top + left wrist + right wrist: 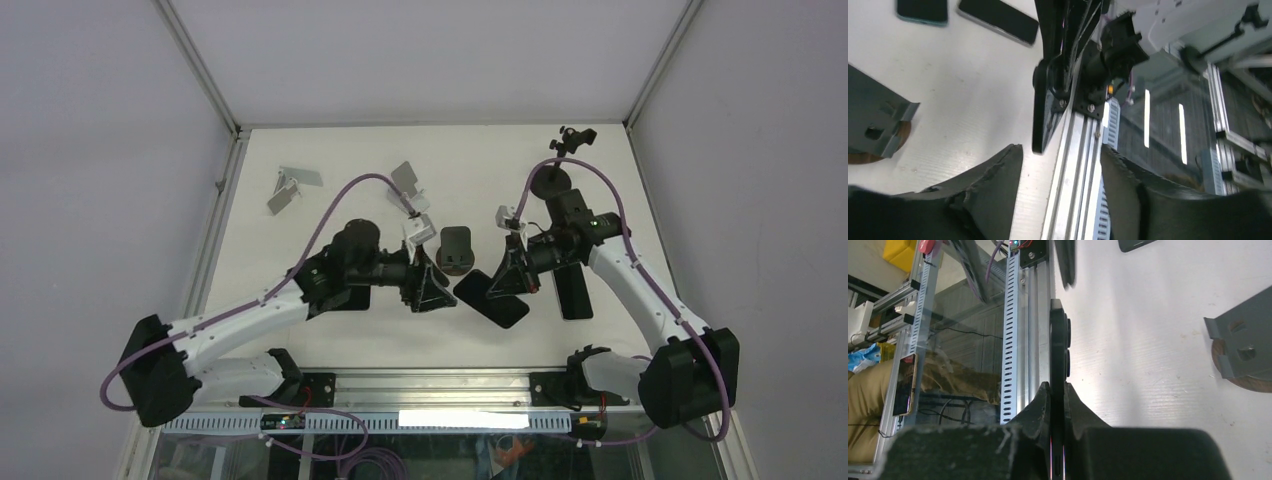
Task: Place the phone on the phone stand
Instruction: Pick up the phone at the center of the board.
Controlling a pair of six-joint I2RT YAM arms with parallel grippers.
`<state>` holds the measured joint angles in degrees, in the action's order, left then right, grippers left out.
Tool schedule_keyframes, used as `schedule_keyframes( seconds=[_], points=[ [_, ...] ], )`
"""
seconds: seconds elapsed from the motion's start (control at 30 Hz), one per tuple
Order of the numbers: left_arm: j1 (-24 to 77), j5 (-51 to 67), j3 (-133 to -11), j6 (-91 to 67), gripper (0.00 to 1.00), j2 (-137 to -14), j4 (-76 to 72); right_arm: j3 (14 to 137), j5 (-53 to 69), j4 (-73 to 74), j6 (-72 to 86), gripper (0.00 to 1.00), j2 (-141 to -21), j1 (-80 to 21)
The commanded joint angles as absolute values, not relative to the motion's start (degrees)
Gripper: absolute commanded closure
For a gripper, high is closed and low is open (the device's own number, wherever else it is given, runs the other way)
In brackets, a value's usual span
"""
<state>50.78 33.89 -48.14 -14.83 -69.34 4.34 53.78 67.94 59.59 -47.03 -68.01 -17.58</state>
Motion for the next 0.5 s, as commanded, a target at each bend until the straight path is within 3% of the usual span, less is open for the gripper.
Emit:
schedule_keyframes(
  seconds=[0.0,0.07,0.13,0.23,0.47],
  points=[
    [50.49,22.65,-35.77,-22.70,0.31,-55.13,-16.03,58.55,72.33,63.38,-46.56,1.00,-67.68,-14.40],
    [50.55,18.00,-28.87,-26.29,0.13,-50.79,-24.71,58.65,73.98,63.30,-45.80,1.00,-66.94,-12.74],
    [50.56,15.91,-22.35,-30.87,0.03,-48.63,-35.09,58.51,75.80,62.37,-43.78,1.00,-65.79,-10.84],
    [50.62,15.84,-16.63,-35.03,0.02,-49.72,-47.31,57.25,78.12,57.53,-37.20,1.00,-64.04,-7.69],
    [54.19,13.96,-16.43,-35.42,0.04,-60.23,-58.36,51.63,79.51,36.27,-14.89,1.00,-61.10,-2.42]
  ],
)
